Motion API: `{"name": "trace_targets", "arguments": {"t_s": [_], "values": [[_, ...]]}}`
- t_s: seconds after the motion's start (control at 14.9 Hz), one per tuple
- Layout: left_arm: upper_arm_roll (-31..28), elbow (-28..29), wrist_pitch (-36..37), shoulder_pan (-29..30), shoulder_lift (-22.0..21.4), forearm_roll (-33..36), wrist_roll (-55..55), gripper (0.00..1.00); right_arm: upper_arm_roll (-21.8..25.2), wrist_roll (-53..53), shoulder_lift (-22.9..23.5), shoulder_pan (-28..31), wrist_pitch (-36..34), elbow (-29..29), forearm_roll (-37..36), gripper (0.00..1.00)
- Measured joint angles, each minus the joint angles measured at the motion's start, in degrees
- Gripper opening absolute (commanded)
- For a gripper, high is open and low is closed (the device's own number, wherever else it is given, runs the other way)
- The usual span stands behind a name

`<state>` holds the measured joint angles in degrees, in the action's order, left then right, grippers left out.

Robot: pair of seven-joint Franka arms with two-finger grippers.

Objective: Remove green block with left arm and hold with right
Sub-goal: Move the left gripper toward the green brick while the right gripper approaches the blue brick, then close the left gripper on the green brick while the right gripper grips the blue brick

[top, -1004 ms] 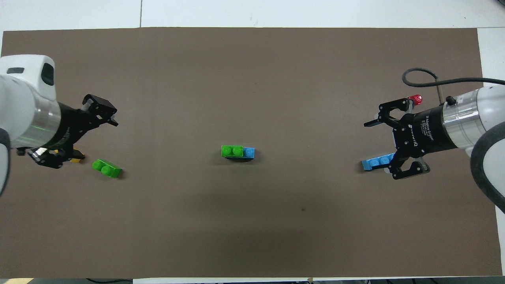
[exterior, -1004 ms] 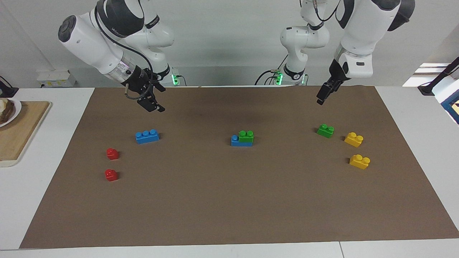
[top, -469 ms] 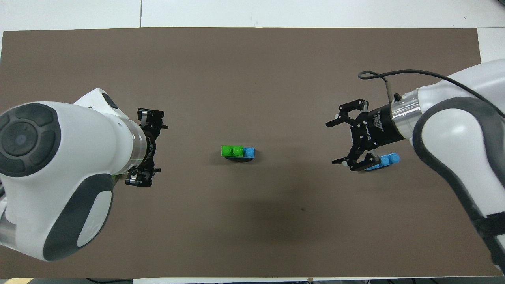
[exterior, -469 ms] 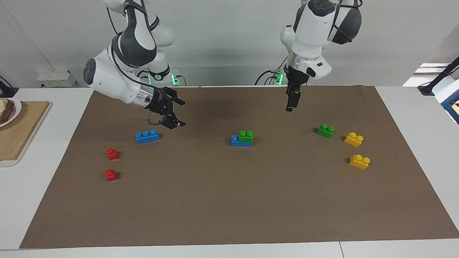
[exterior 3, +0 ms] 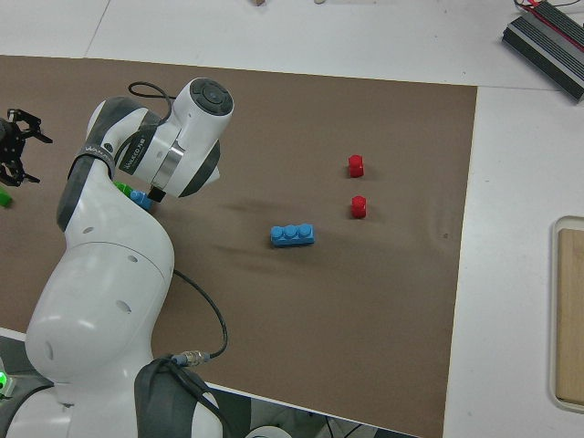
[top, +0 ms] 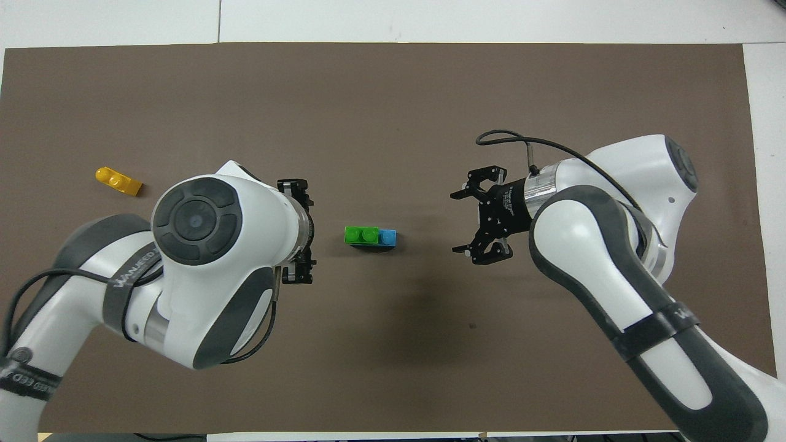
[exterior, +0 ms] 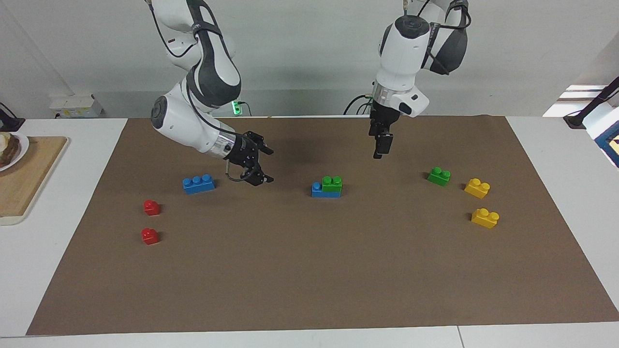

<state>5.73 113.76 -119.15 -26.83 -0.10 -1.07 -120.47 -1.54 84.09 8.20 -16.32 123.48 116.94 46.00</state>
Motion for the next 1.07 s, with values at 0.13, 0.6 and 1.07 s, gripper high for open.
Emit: {"name": "trace_targets", "arguments": {"t_s": [0.13,0.6,1.07], "values": [[-0.03,0.01,-2.41,-1.20,2.42,-0.32,-1.91,1.00,-0.03,0.00,0.85,-2.91,5.08,1.83,1.76,1.00],[-0.07,0.01,-7.63,-2.20,7.75,-0.55,-3.61,1.00,-0.07,-0.77,4.10,-9.13,13.49,4.88,4.76,1.00],[-0.09,0.01,-9.62,-2.33,10.35,-0.59,-5.49,1.00,-0.08,-2.49,8.11,-13.36,22.16,4.92,11.38,1.00]]}}
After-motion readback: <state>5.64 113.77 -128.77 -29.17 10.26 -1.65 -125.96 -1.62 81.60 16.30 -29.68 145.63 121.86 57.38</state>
